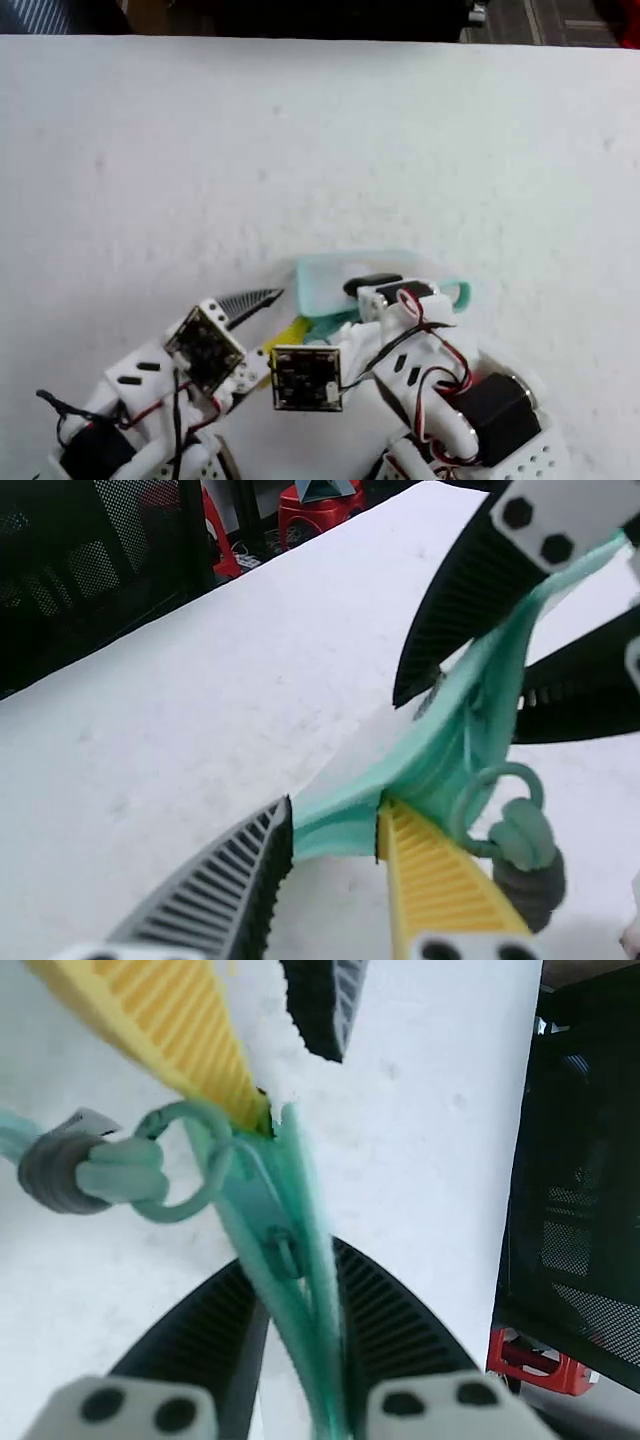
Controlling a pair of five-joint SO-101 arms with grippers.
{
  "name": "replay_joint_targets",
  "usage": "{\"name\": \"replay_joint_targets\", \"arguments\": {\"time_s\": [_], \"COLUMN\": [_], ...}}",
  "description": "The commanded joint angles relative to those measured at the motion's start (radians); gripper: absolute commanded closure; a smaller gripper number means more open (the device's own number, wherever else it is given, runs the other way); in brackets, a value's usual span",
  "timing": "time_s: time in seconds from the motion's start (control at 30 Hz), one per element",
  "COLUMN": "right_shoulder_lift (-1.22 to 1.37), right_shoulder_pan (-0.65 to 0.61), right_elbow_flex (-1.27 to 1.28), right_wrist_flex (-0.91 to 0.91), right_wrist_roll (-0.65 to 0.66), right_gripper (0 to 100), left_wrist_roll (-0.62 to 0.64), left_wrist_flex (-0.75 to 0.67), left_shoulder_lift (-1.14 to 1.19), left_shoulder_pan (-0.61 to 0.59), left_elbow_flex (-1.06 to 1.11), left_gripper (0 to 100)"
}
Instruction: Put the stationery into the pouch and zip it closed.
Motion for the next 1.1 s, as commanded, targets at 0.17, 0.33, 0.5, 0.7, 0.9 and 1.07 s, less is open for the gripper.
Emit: {"name": "replay_joint_targets", "arguments": {"time_s": [0.17, 0.33, 0.5, 0.7, 0.9, 1.07], "right_shoulder_lift": [-0.008, -0.008, -0.008, -0.010, -0.018, -0.016], "right_shoulder_pan": [0.010, 0.005, 0.002, -0.005, -0.111, -0.119], "right_elbow_flex": [-0.012, -0.012, -0.012, -0.012, -0.069, -0.196], "right_wrist_flex": [-0.051, -0.053, -0.050, -0.050, 0.015, 0.087], "right_wrist_roll": [-0.018, -0.018, -0.021, -0.025, -0.026, -0.026], "right_gripper": [98.1, 98.1, 98.1, 98.1, 98.1, 98.1], "left_wrist_roll": [-0.167, -0.178, -0.250, -0.216, -0.087, -0.031], "left_wrist_flex": [0.115, 0.115, 0.061, -0.006, -0.132, -0.137], "left_shoulder_lift": [0.005, 0.005, 0.005, 0.005, 0.005, 0.005], "left_shoulder_pan": [-0.070, -0.110, -0.048, -0.041, -0.048, -0.044], "left_elbow_flex": [-0.147, -0.129, -0.041, 0.011, 0.078, 0.043], "left_gripper": [83, 83, 79, 77, 77, 77]}}
